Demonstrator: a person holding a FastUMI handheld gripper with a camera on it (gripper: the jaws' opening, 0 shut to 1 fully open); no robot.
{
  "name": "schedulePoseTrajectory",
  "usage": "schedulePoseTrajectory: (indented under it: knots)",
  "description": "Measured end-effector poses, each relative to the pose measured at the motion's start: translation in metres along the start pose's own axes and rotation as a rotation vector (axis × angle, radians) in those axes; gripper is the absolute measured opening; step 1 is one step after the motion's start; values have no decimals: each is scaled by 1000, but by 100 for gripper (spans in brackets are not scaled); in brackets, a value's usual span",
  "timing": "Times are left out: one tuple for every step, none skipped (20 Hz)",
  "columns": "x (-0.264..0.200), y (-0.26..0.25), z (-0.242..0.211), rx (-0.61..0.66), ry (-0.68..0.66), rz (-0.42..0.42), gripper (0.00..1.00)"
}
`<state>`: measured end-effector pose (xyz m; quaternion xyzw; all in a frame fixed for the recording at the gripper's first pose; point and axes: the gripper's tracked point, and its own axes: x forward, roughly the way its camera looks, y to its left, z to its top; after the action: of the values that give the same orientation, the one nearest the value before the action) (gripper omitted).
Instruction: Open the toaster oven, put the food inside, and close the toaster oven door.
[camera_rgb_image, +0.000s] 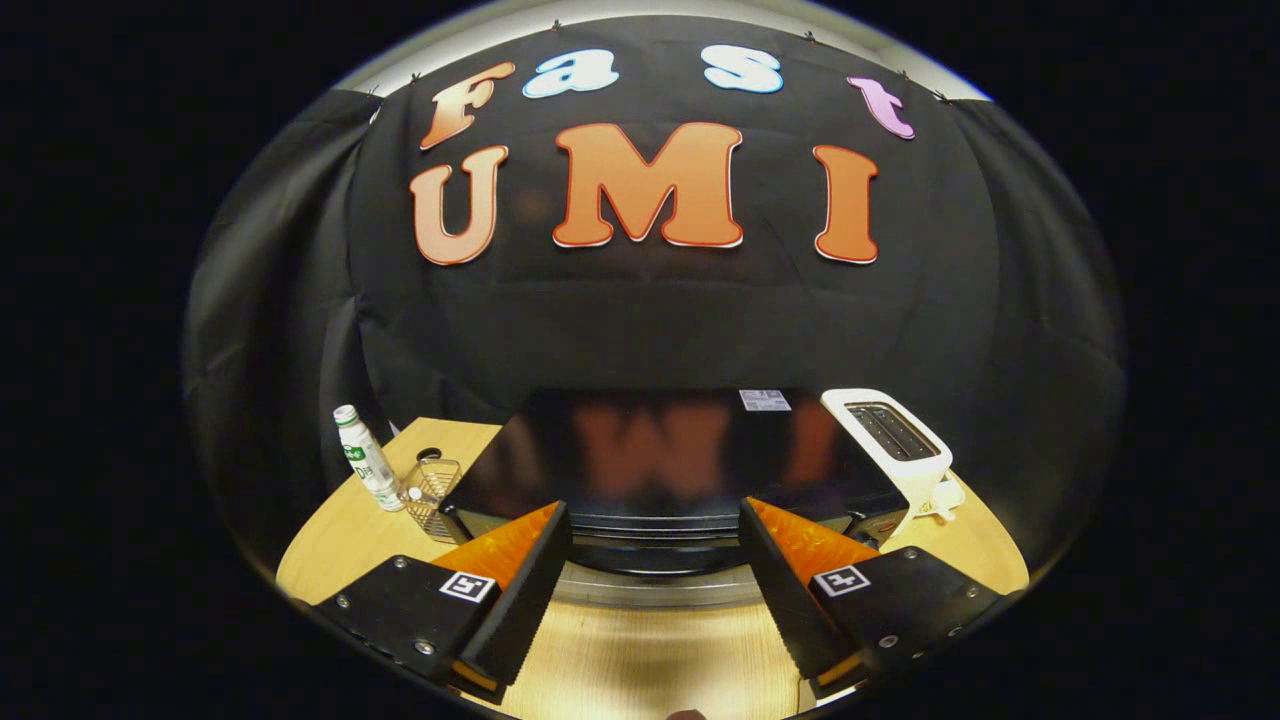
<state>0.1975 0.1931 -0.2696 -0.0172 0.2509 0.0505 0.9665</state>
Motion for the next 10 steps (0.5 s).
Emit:
schedulePoseTrajectory:
  knots:
    - [6, 0, -6, 9, 23, 1, 99]
    - [10, 1, -11, 17, 48, 1, 100]
    - [11, 4, -5, 18, 27, 17, 100]
    - [13, 2, -5, 13, 27, 12, 100]
    - [15, 3, -5, 1, 38, 14, 99]
    - [14, 4, -4, -15, 35, 19, 99]
    - [11, 6, -5, -20, 42, 25, 100]
    - [10, 8, -5, -13, 47, 41, 99]
    - [10, 11, -11, -26, 80, 48, 100]
    - [5, 12, -10, -35, 71, 56, 99]
